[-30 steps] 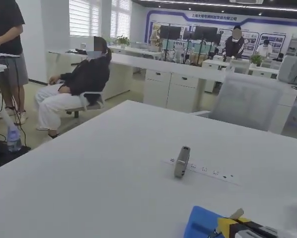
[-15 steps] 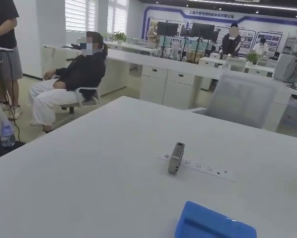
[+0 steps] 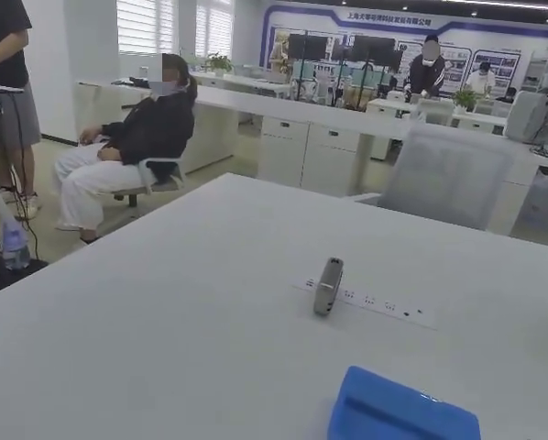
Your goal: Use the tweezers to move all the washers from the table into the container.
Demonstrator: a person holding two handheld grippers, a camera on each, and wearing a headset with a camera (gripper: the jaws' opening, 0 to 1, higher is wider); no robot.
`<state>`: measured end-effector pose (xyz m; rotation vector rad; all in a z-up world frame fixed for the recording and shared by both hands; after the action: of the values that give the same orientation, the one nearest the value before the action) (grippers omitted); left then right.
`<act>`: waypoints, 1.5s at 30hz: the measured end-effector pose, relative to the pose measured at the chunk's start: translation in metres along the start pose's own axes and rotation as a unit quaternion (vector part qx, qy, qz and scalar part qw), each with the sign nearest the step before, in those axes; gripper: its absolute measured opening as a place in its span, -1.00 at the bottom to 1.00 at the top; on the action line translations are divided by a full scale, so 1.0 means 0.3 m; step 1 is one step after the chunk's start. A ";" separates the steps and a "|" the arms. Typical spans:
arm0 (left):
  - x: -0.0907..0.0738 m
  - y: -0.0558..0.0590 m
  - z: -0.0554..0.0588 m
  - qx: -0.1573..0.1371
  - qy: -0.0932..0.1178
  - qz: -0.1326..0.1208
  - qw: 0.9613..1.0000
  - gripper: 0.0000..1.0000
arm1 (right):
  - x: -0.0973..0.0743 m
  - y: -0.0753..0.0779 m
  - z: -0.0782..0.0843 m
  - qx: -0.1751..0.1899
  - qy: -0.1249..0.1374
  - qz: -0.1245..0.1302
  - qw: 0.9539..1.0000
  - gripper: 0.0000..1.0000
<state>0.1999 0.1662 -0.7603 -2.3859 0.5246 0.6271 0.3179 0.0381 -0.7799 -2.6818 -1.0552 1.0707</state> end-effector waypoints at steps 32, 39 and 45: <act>-0.002 -0.003 0.002 0.003 0.000 -0.006 1.000 0.85 | -0.012 -0.023 -0.001 0.000 -0.022 0.009 1.000 -1.00; -0.002 -0.003 0.006 0.004 -0.003 -0.005 1.000 0.84 | -0.047 -0.036 -0.067 0.018 0.006 -0.004 1.000 -1.00; -0.002 -0.003 0.007 0.004 -0.004 -0.005 1.000 0.84 | -0.064 -0.058 -0.157 0.021 0.037 -0.019 0.999 -1.00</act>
<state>0.1991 0.1684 -0.7610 -2.3756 0.5091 0.6293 0.3276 0.0480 -0.7280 -2.6362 -1.0549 0.9681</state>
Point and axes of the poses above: the centre of the closed fingertips' face, and the gripper's own axes: x roughly forward along the fingers, y roughly to its right, z roughly out of its underside, the point moved 3 cm from there along -x, roughly backward along the fingers, and after that the axes turned 15 degrees about x, right-handed, at the moved point
